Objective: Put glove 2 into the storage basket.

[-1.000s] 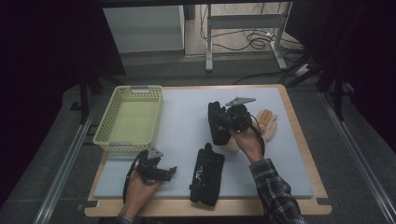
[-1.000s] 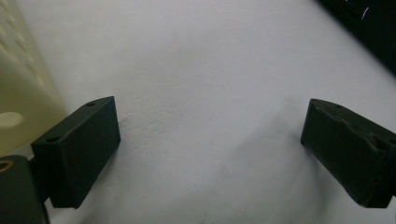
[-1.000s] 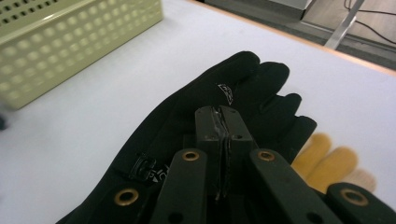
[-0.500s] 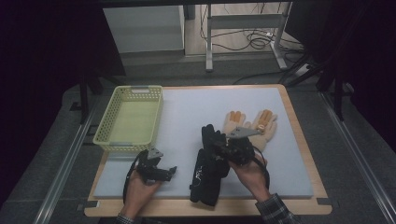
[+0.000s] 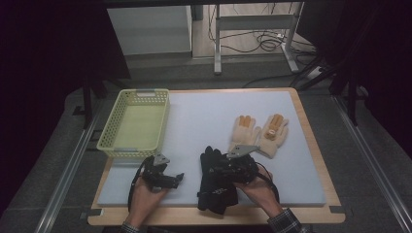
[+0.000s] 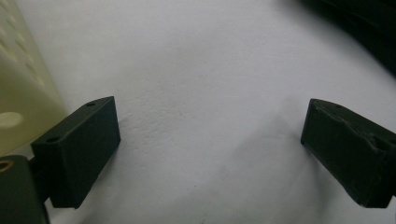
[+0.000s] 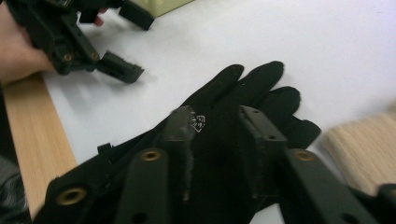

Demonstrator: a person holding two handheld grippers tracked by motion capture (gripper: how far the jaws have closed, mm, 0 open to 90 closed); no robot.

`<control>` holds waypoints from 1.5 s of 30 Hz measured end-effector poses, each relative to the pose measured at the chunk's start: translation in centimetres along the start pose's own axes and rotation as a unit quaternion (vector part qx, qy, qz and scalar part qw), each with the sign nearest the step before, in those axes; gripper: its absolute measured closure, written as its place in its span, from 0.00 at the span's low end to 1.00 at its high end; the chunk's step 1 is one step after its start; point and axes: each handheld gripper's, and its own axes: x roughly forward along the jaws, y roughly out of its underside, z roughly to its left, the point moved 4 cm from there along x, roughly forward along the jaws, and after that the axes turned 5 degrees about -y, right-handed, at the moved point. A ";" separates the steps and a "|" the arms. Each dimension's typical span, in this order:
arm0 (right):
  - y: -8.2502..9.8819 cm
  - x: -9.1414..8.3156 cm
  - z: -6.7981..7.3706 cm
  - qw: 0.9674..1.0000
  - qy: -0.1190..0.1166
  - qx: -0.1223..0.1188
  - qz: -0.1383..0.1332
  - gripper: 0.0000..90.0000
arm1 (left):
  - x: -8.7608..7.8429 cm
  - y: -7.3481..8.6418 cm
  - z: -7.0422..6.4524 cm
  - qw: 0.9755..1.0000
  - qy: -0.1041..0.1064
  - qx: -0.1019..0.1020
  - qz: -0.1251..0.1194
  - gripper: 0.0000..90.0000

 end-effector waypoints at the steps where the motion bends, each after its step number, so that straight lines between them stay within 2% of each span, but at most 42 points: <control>1: 0.0 0.3 0.0 1.000 -0.003 -0.010 0.006 0.61 | 0.0 0.0 0.0 1.000 0.000 0.000 0.000 0.06; 2: 0.0 0.7 -0.1 1.000 -0.004 -0.022 0.013 0.59 | 0.0 0.0 0.0 1.000 0.000 0.000 0.000 0.06; 3: 0.0 0.7 -0.1 1.000 -0.004 -0.022 0.013 0.59 | 0.0 0.0 0.0 1.000 0.000 0.000 0.000 0.06; 4: 0.2 1.9 -0.2 0.998 -0.008 -0.048 0.040 0.54 | 0.0 0.0 0.0 1.000 0.000 0.000 0.000 0.06; 5: 0.2 1.9 -0.2 0.998 -0.008 -0.048 0.040 0.54 | 0.0 0.0 0.0 1.000 0.000 0.000 0.000 0.06; 6: 0.7 3.2 -0.6 0.995 0.002 -0.073 0.070 0.54 | 0.0 0.0 0.0 1.000 0.000 -0.001 -0.001 0.06; 7: 1.1 3.8 -0.8 0.993 -0.003 -0.079 0.084 0.56 | 0.0 0.0 0.0 1.000 0.000 -0.001 -0.001 0.06; 8: 1.3 4.1 -0.9 0.994 -0.018 -0.074 0.079 0.62 | 0.0 0.0 0.0 1.000 -0.001 0.000 0.000 0.06; 9: 1.3 4.1 -0.9 0.994 -0.018 -0.074 0.079 0.62 | 0.0 0.0 0.0 1.000 -0.001 0.000 0.000 0.06; 10: 1.2 4.2 -1.2 0.994 -0.034 -0.061 0.080 0.75 | 0.0 0.0 0.0 1.000 -0.001 0.000 0.000 0.06; 11: 1.2 4.2 -1.2 0.994 -0.034 -0.061 0.080 0.75 | 0.0 0.0 0.0 1.000 -0.001 0.000 0.000 0.06; 12: 1.2 4.2 -1.1 0.994 -0.016 -0.065 0.085 0.89 | 0.0 0.0 0.0 1.000 -0.001 0.000 0.000 0.06; 16: 1.0 4.2 -0.7 0.995 0.005 -0.048 0.083 0.96 | 0.0 0.0 0.0 1.000 -0.001 0.000 0.000 0.06; 18: 0.9 3.9 -0.7 0.997 0.010 -0.024 0.068 0.96 | 0.0 0.0 0.0 1.000 -0.001 0.000 0.000 0.06; 19: 0.9 3.9 -0.7 0.997 0.010 -0.024 0.068 0.96 | 0.0 0.0 0.0 1.000 -0.001 0.000 0.000 0.06; 20: 0.6 3.3 -0.7 0.999 0.017 -0.001 0.051 0.98 | 0.0 0.0 0.0 1.000 0.000 0.000 0.000 0.06; 22: 0.2 2.4 -0.5 0.999 0.025 0.026 0.034 0.98 | 0.0 0.0 0.0 1.000 0.000 0.000 0.000 0.06; 23: 0.2 2.4 -0.5 0.999 0.025 0.026 0.034 0.98 | 0.0 0.0 0.0 1.000 0.000 0.000 0.000 0.06; 24: -0.3 1.5 -0.2 0.999 0.034 0.037 0.020 0.98 | 0.0 0.0 0.0 1.000 0.000 0.000 0.000 0.06; 27: -0.9 0.5 0.5 0.998 0.041 0.050 0.003 0.98 | 0.0 0.0 0.0 1.000 0.000 0.002 0.002 0.06; 30: -1.4 -0.3 1.3 0.997 0.054 0.062 -0.003 0.98 | 0.0 0.0 0.0 1.000 0.001 0.002 0.002 0.06; 32: -1.7 -0.7 1.9 0.994 0.056 0.092 -0.022 0.98 | 0.0 0.0 0.0 1.000 0.000 0.002 0.002 0.06; 33: -1.7 -0.7 1.9 0.994 0.056 0.092 -0.022 0.98 | 0.0 0.0 0.0 1.000 0.000 0.002 0.002 0.06; 34: -1.8 -0.7 2.3 0.992 0.053 0.107 -0.035 0.98 | 0.0 0.0 0.0 1.000 0.000 0.002 0.001 0.06; 37: -1.6 0.1 2.6 0.991 0.050 0.118 -0.038 0.98 | 0.0 0.0 0.0 1.000 0.000 0.002 0.001 0.06; 39: -1.5 0.5 2.6 0.991 0.053 0.117 -0.037 0.97 | 0.0 0.0 0.0 1.000 0.000 0.000 0.000 0.06; 41: -0.8 1.3 1.6 0.992 0.067 0.106 -0.027 0.92 | 0.0 0.0 0.0 1.000 0.000 0.002 0.001 0.06; 43: -0.5 1.3 1.1 0.992 0.067 0.100 -0.028 0.90 | 0.0 0.0 0.0 1.000 0.000 0.002 0.001 0.06; 45: 0.1 0.9 0.1 0.992 0.066 0.103 -0.025 0.82 | 0.0 0.0 0.0 1.000 0.000 0.000 0.000 0.06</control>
